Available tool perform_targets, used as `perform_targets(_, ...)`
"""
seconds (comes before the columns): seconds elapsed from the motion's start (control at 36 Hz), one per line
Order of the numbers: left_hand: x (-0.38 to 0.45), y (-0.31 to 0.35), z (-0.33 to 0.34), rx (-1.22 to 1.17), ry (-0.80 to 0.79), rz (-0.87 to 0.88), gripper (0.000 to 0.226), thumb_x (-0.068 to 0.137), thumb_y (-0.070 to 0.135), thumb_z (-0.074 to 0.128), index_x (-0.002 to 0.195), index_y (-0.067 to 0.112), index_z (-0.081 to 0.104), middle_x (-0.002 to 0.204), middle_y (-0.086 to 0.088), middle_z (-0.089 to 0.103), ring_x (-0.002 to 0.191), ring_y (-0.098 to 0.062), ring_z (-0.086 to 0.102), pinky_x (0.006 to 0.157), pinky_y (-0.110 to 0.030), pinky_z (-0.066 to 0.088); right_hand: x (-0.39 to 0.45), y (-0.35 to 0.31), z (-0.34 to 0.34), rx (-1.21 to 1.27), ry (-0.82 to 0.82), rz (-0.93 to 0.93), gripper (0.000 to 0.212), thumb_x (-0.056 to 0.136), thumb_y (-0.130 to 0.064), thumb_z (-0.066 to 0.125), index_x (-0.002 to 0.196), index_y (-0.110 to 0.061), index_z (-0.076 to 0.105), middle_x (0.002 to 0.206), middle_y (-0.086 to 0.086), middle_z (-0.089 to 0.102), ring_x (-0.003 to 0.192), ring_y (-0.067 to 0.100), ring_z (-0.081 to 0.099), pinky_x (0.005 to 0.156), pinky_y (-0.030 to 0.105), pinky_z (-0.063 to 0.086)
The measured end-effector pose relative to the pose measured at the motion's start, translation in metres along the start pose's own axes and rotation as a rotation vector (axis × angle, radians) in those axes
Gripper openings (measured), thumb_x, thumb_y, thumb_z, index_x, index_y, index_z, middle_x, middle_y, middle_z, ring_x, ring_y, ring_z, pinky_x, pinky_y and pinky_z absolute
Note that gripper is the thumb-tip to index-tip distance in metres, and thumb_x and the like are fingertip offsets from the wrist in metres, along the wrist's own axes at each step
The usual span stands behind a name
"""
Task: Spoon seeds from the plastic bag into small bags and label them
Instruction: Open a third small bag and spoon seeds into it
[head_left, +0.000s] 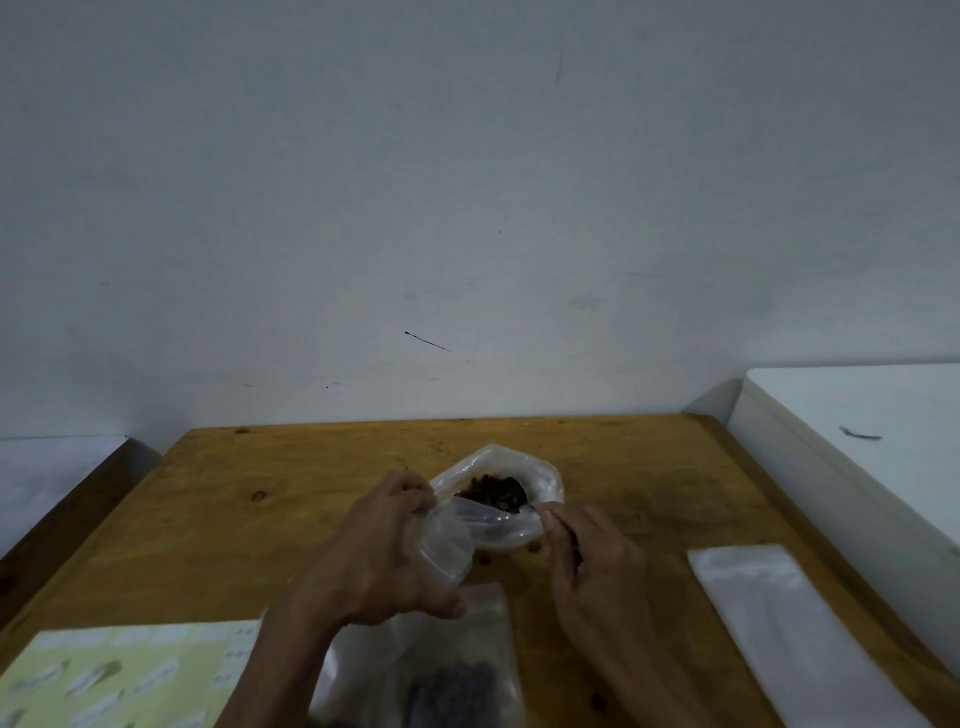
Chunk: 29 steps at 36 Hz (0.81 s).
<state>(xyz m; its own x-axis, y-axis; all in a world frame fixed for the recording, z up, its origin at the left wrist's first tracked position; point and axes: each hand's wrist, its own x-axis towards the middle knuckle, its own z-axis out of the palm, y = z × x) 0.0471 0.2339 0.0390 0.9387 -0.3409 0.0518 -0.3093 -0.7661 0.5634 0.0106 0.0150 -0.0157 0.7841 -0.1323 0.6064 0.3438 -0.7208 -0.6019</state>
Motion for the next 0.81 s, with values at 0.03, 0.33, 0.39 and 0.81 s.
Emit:
perform_targets(0.03, 0.0, 0.0, 0.0, -0.005, 0.002, 0.004, 0.116, 0.041, 0.061, 0.09, 0.14, 0.016, 0.051, 0.132, 0.023, 0.036, 0.115, -0.003, 0.047, 0.091, -0.019, 0.05, -0.001, -0.002, -0.001, -0.001, 0.009, -0.002, 0.022, 0.099, -0.02, 0.052, 0.105, -0.016, 0.072, 0.088, -0.007, 0.064, 0.073, -0.005, 0.056, 0.067, 0.0, 0.038)
perform_targets(0.33, 0.007, -0.001, 0.003, -0.001, -0.019, 0.024, 0.115, 0.045, 0.058, 0.092, 0.142, 0.016, 0.049, 0.134, 0.023, 0.033, 0.117, -0.002, 0.045, 0.088, -0.013, 0.046, 0.003, -0.011, 0.014, 0.354, 0.069, 0.679, 0.019, 0.101, -0.026, 0.053, 0.091, -0.033, 0.068, 0.065, -0.004, 0.072, 0.06, 0.009, 0.067, 0.066, 0.036, 0.06)
perform_targets(0.39, 0.007, 0.0, 0.004, 0.002, -0.019, 0.02, 0.114, 0.046, 0.058, 0.092, 0.143, 0.016, 0.048, 0.133, 0.023, 0.032, 0.116, -0.001, 0.044, 0.083, -0.01, 0.043, 0.004, -0.017, 0.017, 0.533, 0.106, 0.817, 0.018, 0.1, -0.021, 0.055, 0.092, -0.025, 0.07, 0.065, 0.003, 0.073, 0.062, 0.017, 0.069, 0.064, 0.035, 0.059)
perform_targets(0.81, 0.001, 0.0, 0.0, -0.056, 0.142, 0.019, 0.113, 0.047, 0.07, 0.087, 0.142, 0.027, 0.043, 0.127, 0.018, 0.039, 0.111, -0.006, 0.044, 0.083, -0.018, 0.042, 0.029, -0.023, -0.029, 0.704, 0.264, 0.723, 0.018, 0.101, -0.015, 0.055, 0.093, -0.016, 0.071, 0.06, 0.002, 0.068, 0.061, 0.02, 0.066, 0.06, 0.034, 0.055)
